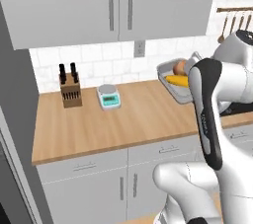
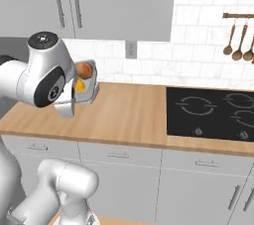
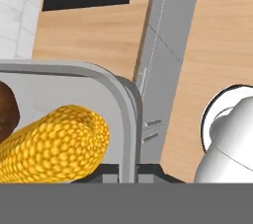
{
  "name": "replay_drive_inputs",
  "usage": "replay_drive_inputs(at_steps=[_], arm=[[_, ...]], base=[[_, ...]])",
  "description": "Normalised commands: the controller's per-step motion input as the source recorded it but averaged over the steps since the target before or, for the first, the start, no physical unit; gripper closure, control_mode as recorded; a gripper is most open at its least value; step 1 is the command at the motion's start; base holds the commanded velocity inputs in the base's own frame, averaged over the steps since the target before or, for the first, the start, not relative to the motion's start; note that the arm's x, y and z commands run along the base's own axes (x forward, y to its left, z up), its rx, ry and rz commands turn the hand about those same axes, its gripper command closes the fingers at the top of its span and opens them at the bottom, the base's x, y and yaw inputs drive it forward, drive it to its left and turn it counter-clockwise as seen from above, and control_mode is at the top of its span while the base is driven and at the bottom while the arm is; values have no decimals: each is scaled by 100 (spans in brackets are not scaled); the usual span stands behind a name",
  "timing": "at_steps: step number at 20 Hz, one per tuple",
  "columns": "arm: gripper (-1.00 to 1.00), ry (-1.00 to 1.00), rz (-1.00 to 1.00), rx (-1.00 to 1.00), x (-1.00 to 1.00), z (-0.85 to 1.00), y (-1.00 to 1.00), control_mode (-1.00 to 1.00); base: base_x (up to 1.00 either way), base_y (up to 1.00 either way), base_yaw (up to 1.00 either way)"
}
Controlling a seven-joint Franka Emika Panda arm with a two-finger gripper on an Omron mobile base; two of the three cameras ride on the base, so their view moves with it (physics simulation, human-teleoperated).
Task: Take the meat container that has the shrimp and place it on the second highest rack of the freezer. Then take the vegetable container that has the corn and onion and place it on the highest rack of the freezer.
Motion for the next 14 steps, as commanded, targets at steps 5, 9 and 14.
replay_drive_inputs(at_steps=[5,9,14], arm=[[100,0,0,0,0,0,0,100],[100,0,0,0,0,0,0,100],[100,0,0,0,0,0,0,100]], base=[[-100,52,-6],[-100,85,21],[-46,100,32]])
